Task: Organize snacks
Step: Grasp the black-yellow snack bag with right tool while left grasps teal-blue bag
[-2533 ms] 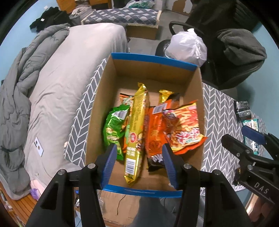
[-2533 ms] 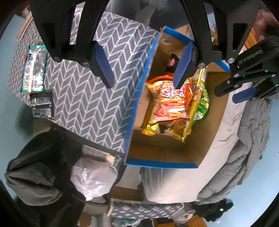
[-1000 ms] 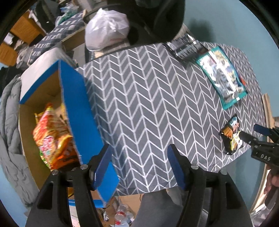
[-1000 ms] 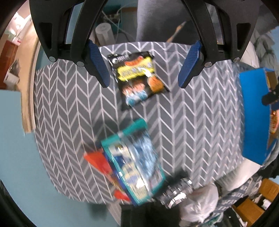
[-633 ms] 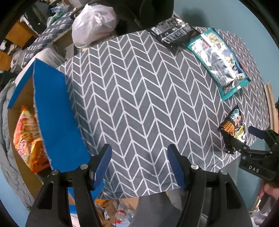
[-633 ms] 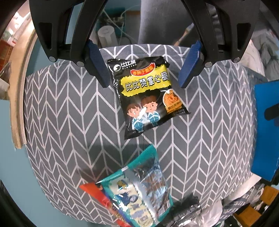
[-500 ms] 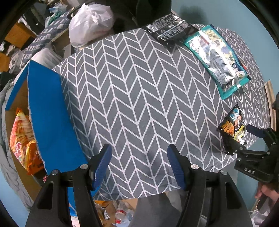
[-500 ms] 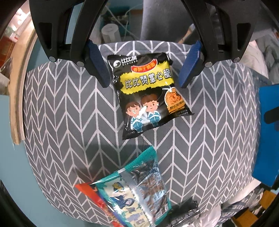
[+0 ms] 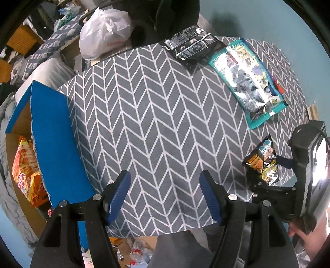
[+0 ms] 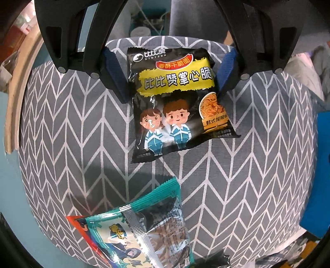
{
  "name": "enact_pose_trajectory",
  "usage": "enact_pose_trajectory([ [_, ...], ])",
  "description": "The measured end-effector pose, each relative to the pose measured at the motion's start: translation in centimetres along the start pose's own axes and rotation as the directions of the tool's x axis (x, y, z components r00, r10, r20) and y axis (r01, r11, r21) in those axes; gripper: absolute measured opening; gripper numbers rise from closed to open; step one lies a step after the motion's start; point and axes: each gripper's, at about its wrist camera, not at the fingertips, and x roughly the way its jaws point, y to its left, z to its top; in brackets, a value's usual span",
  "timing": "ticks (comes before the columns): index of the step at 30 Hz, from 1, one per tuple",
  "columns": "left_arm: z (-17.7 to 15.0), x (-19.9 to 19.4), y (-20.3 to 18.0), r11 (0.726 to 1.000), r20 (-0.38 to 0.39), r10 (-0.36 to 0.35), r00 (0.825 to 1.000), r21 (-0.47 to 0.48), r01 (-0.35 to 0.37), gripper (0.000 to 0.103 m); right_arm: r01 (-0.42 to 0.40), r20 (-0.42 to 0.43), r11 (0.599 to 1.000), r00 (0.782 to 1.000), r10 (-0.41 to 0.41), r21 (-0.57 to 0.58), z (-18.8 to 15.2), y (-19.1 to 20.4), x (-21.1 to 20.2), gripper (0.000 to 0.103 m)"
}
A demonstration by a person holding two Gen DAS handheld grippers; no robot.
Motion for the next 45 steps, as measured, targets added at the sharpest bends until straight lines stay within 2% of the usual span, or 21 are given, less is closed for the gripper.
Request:
enact_pose_trajectory([
  [1, 0.1, -0.1, -0.1, 1.000, 0.000, -0.002, 1.000, -0.002, 0.002, 0.071, -0.006, 0.000, 1.000, 1.000, 0.006, -0.002, 0.2, 0.2, 0.0, 0.078],
  [3, 0.5, -0.2, -0.5, 1.000, 0.002, -0.006, 1.000, -0.006, 0.006, 0.071, -0.013, 0.011, 1.000, 1.000, 0.014, -0.007, 0.8, -0.2, -0.2, 0.065],
  [6, 1.0, -0.2, -1.0, 1.000, 0.003, -0.011, 1.000, -0.006, 0.011, 0.071, -0.043, 0.024, 0.999, 0.999, 0.043, -0.003, 1.4, -1.0, -0.9, 0.060],
  [19, 4.9, 0.4, -5.0, 1.000, -0.018, -0.026, 0.999, -0.015, 0.026, 0.071, -0.074, 0.099, 0.994, 0.993, 0.067, 0.076, 4.5, -6.9, -5.5, 0.060],
  [23, 6.8, 0.4, -6.4, 0.999, 0.000, -0.032, 0.999, -0.042, 0.032, 0.073, -0.076, 0.138, 0.993, 0.989, 0.063, 0.092, 6.5, -9.3, -7.8, 0.060],
  [25, 7.9, 0.5, -7.2, 0.998, 0.002, -0.035, 0.999, -0.059, 0.035, 0.074, -0.075, 0.153, 0.993, 0.986, 0.060, 0.095, 6.4, -9.8, -7.9, 0.060],
  [29, 9.7, 0.6, -8.2, 0.992, 0.004, -0.068, 0.998, -0.106, 0.068, 0.075, -0.071, 0.175, 0.993, 0.983, 0.053, 0.095, 8.5, -11.8, -9.1, 0.061],
  [33, 11.2, 1.4, -8.7, 0.976, 0.000, -0.121, 0.993, -0.180, 0.119, 0.078, -0.073, 0.189, 0.994, 0.980, 0.056, 0.084, 8.5, -13.1, -9.6, 0.060],
  [38, 12.3, 3.4, -8.9, 0.948, -0.033, -0.176, 0.984, -0.277, 0.160, 0.078, -0.071, 0.202, 0.996, 0.978, 0.059, 0.056, 10.5, -13.7, -9.4, 0.061],
  [45, 12.6, 6.3, -8.4, 0.872, -0.047, -0.265, 0.963, -0.437, 0.218, 0.078, -0.080, 0.218, 0.996, 0.973, 0.071, 0.034, 11.9, -14.2, -9.4, 0.060],
])
